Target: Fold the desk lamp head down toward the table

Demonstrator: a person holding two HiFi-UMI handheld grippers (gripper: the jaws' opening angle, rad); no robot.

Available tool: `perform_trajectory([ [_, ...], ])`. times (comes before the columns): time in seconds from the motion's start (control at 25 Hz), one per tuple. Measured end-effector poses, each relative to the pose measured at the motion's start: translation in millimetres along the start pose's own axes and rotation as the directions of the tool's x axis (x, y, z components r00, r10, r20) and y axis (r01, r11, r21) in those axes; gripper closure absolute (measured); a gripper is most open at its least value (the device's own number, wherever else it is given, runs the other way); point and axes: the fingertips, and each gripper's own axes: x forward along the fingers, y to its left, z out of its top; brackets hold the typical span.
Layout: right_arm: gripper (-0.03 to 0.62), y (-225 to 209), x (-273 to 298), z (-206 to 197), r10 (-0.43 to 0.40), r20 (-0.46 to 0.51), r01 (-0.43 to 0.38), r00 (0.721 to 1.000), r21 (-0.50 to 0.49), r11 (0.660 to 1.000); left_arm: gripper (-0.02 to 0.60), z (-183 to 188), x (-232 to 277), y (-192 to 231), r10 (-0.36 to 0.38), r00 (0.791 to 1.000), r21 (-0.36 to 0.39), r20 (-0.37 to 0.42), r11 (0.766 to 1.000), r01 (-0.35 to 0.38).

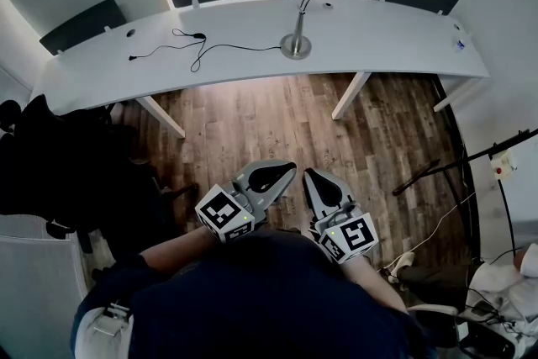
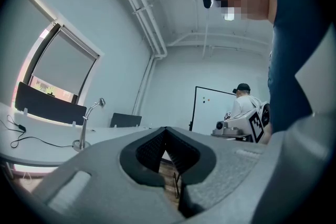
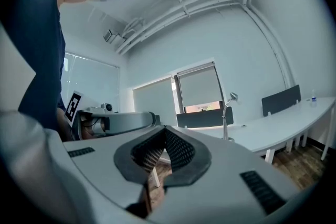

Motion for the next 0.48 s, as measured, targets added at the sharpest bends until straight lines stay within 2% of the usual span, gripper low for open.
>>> perform_trajectory([
  [0.48,0.583,-39,-21,11,0.006,0.016,-0.006,1.0,0.001,1.0,0.575,-3,36,-8,0.018,1.0,0.053,-0.022,0.998,-0.017],
])
